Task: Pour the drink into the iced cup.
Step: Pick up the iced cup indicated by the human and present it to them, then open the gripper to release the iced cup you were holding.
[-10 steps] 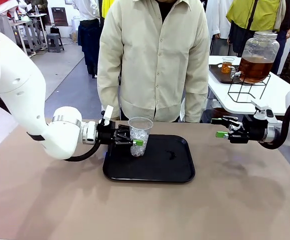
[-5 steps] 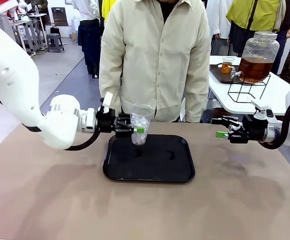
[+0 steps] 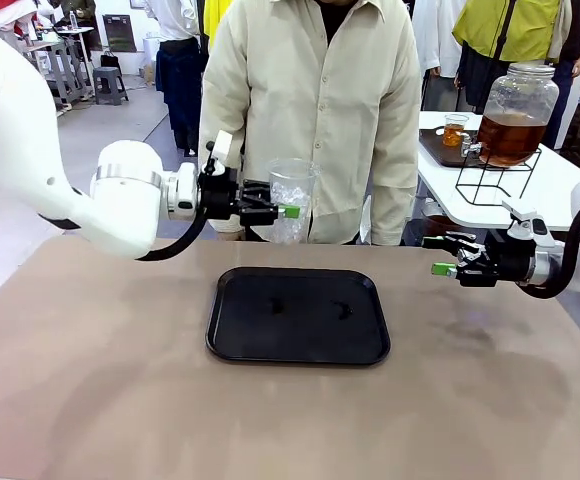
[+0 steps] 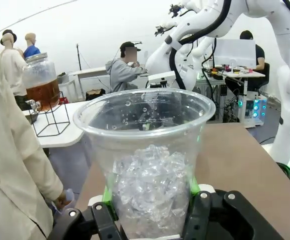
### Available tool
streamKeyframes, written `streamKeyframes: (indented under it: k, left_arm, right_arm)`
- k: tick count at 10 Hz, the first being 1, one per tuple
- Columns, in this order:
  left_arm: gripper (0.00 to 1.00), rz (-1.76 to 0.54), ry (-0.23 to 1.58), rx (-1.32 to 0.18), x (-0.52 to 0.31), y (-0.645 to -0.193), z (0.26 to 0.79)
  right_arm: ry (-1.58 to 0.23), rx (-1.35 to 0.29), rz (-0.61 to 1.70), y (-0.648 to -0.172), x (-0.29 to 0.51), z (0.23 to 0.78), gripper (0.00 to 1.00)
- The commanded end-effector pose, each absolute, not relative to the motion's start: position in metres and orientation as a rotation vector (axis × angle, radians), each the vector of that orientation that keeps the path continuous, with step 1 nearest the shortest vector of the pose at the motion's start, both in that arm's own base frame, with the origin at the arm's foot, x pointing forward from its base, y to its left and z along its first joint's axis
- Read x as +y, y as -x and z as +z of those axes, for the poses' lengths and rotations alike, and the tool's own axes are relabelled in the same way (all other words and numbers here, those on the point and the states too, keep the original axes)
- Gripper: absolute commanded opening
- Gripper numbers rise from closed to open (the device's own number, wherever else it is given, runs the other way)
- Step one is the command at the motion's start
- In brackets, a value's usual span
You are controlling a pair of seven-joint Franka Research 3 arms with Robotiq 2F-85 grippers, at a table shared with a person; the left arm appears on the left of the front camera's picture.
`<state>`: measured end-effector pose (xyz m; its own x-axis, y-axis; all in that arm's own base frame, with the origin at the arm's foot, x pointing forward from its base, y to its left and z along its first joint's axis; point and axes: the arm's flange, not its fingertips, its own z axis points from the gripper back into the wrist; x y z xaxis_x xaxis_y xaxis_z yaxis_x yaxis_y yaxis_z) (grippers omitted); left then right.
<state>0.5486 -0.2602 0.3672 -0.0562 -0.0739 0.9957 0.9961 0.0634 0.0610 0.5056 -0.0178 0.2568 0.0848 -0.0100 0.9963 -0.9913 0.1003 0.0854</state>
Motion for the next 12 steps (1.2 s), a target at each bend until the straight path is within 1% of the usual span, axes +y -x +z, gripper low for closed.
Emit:
streamKeyframes:
  k: [1,12]
  left_arm:
    - [0.62,-1.23,1.091,-1.221,-0.2548,-0.5458,0.3569]
    - [0.62,-1.23,1.091,-1.221,-0.2548,-0.5458,0.3569]
  right_arm:
    - [-1.178,-1.192,1.073,-0.5062,-0.0161,0.2604,1.0]
    - [-1.178,-1.192,1.073,-0.5062,-0.0161,0.2604,1.0]
